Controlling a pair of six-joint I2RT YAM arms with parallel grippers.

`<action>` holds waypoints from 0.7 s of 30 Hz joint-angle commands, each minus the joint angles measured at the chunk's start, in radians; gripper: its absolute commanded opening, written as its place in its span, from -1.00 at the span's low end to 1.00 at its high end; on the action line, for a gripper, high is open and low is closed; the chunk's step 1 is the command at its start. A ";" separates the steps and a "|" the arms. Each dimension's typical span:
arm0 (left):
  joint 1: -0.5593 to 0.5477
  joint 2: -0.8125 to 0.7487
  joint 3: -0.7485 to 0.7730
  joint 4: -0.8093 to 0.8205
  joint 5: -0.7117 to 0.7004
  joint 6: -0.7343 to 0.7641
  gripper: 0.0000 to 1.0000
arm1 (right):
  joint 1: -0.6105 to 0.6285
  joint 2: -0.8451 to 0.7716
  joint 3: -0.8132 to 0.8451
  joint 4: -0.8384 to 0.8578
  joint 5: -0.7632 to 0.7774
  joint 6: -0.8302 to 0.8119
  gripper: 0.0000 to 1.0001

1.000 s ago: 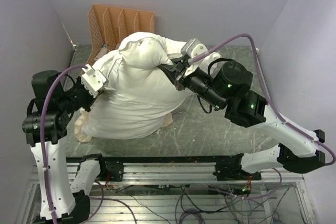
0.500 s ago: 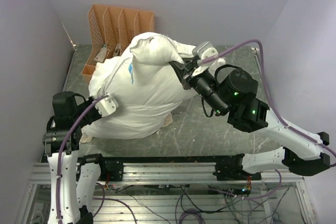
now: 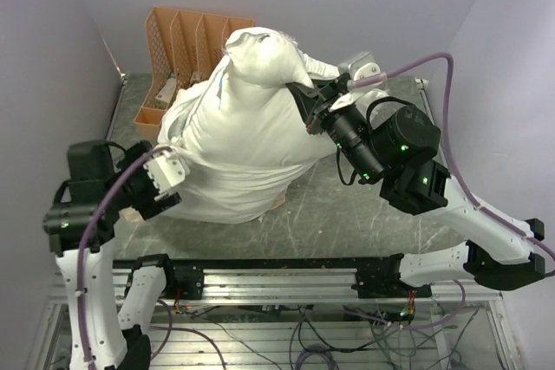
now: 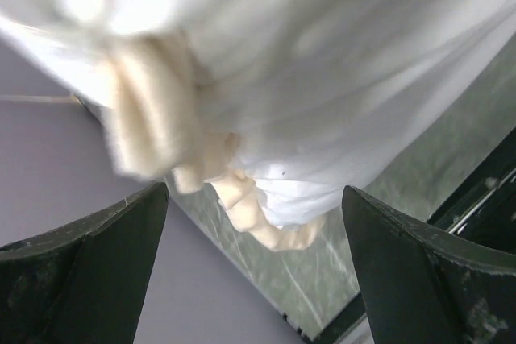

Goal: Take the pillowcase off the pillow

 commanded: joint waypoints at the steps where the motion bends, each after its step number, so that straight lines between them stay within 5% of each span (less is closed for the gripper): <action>1: 0.005 0.097 0.370 -0.162 0.286 -0.201 1.00 | -0.005 0.050 0.077 0.071 -0.055 0.066 -1.00; 6: 0.005 0.201 0.627 -0.140 0.452 -0.413 0.99 | 0.007 0.114 0.093 0.048 -0.123 0.114 -1.00; 12: 0.005 0.149 0.465 0.311 0.441 -0.772 0.99 | 0.047 0.143 0.095 0.049 -0.180 0.143 -1.00; 21: 0.005 0.245 0.451 0.566 0.571 -0.992 0.99 | 0.083 0.174 0.160 0.019 -0.397 0.206 -1.00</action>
